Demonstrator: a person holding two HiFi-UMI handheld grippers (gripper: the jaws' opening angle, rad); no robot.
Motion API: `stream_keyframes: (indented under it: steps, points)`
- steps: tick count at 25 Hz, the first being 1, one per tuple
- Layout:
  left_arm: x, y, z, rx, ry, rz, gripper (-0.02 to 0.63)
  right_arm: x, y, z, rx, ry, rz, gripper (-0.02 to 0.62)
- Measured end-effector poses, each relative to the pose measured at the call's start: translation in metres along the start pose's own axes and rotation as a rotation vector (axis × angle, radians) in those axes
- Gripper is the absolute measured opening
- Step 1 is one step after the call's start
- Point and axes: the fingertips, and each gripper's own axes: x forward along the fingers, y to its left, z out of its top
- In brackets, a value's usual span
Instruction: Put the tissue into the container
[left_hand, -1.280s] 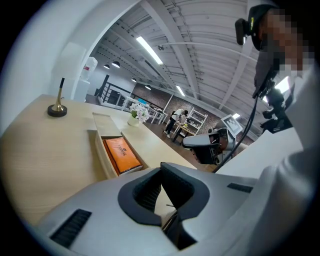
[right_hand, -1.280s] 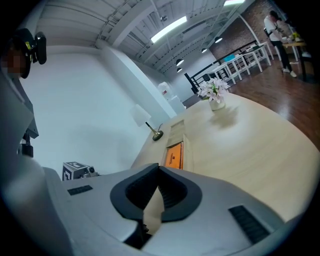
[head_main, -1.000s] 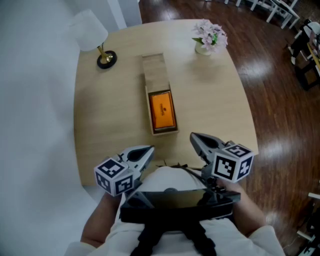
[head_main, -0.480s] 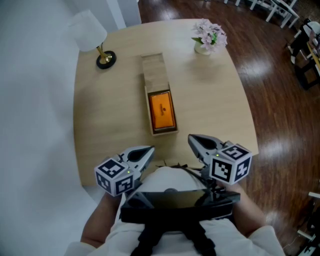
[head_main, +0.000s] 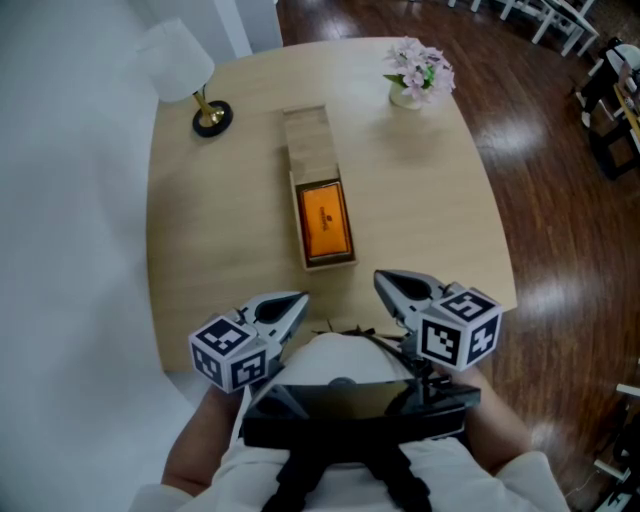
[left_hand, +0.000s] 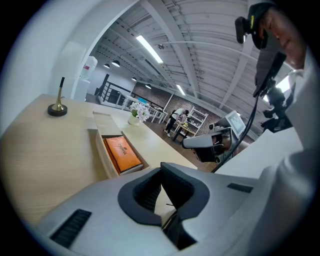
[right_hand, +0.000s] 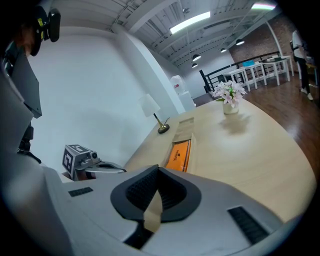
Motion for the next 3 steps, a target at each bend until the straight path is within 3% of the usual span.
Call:
stream_keyframes:
  steps: [3]
  points:
    - [-0.0002,-0.0008,-0.0003,0.001,0.000,0.000,0.000,-0.0006,0.0005,-0.0011,-0.002,0.001,0.001,0.000]
